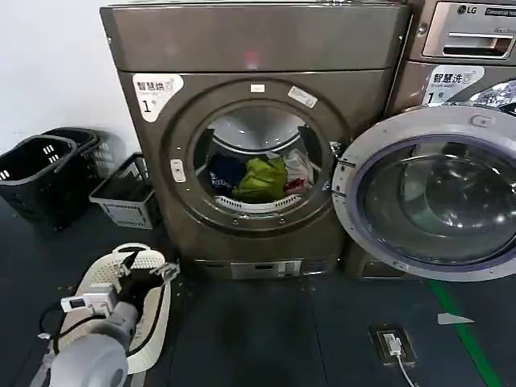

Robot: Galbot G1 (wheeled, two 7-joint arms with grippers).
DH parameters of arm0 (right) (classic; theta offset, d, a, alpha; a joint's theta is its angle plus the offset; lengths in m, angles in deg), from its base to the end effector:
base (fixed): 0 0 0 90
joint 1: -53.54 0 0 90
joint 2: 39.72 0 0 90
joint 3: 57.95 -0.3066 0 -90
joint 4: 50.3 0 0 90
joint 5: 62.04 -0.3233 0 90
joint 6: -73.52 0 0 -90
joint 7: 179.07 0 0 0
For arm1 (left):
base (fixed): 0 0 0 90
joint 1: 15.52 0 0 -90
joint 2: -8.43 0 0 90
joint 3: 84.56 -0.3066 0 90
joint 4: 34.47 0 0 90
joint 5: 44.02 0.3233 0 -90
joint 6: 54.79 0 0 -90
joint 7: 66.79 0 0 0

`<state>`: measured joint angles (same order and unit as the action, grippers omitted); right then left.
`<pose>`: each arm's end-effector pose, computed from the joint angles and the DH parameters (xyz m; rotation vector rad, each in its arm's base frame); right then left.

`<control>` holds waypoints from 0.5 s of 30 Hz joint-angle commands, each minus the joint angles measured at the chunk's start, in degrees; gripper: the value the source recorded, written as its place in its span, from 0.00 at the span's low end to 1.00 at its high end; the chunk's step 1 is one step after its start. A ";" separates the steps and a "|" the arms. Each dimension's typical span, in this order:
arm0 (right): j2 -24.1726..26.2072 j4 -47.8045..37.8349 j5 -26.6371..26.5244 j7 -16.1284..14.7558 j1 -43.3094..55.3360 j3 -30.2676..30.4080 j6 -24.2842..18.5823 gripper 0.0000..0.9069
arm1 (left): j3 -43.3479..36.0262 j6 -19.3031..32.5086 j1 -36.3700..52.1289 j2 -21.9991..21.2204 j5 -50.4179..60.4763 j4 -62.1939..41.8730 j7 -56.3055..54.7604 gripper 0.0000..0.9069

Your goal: Grasp the clothes from the dryer.

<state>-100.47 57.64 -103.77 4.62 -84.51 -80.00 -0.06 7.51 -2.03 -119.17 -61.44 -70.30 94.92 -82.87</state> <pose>-0.1079 -0.3499 0.0583 1.7017 2.1277 -0.6496 0.2209 0.0434 -0.1485 0.0445 -2.9009 0.0082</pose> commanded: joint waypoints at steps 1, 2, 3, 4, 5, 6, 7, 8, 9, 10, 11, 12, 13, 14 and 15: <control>-0.15 0.10 0.13 -0.36 -0.02 0.01 -0.31 1.00 | 0.03 0.66 -0.04 0.03 0.32 0.14 0.13 1.00; -0.04 0.03 0.13 -0.42 -0.01 0.06 -0.34 1.00 | 0.09 0.70 -0.10 0.03 0.36 0.17 0.16 1.00; 0.01 -0.01 0.13 -0.41 0.05 0.10 -0.38 1.00 | 0.15 0.70 -0.18 0.02 0.36 0.22 0.20 1.00; 0.08 -0.02 0.11 -0.42 0.11 0.17 -0.41 1.00 | 0.17 0.70 -0.23 -0.02 0.36 0.28 0.21 1.00; 0.13 0.01 0.10 -0.45 0.16 0.21 -0.40 1.00 | 0.18 0.70 -0.26 -0.05 0.38 0.35 0.22 1.00; 0.15 0.03 0.10 -0.47 0.19 0.26 -0.41 1.00 | 0.17 0.70 -0.29 -0.05 0.39 0.40 0.22 1.00; 0.20 0.05 0.09 -0.50 0.26 0.32 -0.45 1.00 | 0.17 0.69 -0.31 -0.06 0.39 0.43 0.23 1.00; 0.24 0.07 0.07 -0.53 0.28 0.37 -0.47 1.00 | 0.17 0.69 -0.31 -0.07 0.42 0.46 0.23 1.00; 0.26 0.05 0.07 -0.52 0.30 0.38 -0.47 1.00 | 0.16 0.69 -0.32 -0.07 0.44 0.47 0.24 1.00; 0.32 0.06 0.04 -0.52 0.34 0.43 -0.52 1.00 | 0.15 0.71 -0.31 -0.07 0.44 0.51 0.27 1.00; 0.33 0.08 0.03 -0.53 0.34 0.47 -0.54 1.00 | 0.14 0.71 -0.31 -0.08 0.44 0.52 0.27 1.00; 0.36 0.08 0.03 -0.54 0.34 0.47 -0.54 1.00 | 0.10 0.72 -0.28 -0.11 0.47 0.52 0.29 1.00; 0.40 0.07 0.02 -0.52 0.39 0.51 -0.59 1.00 | 0.02 0.75 -0.27 -0.13 0.48 0.54 0.31 1.00; 0.40 0.06 0.02 -0.53 0.42 0.56 -0.59 1.00 | -0.06 0.78 -0.25 -0.15 0.48 0.56 0.38 1.00; 0.38 0.10 -0.03 -0.54 0.45 0.61 -0.61 1.00 | -0.13 0.86 -0.26 -0.15 0.52 0.61 0.45 1.00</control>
<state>-100.04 57.72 -103.87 4.17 -84.06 -79.32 -0.66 7.39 -1.23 -119.44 -61.62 -69.87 95.53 -82.41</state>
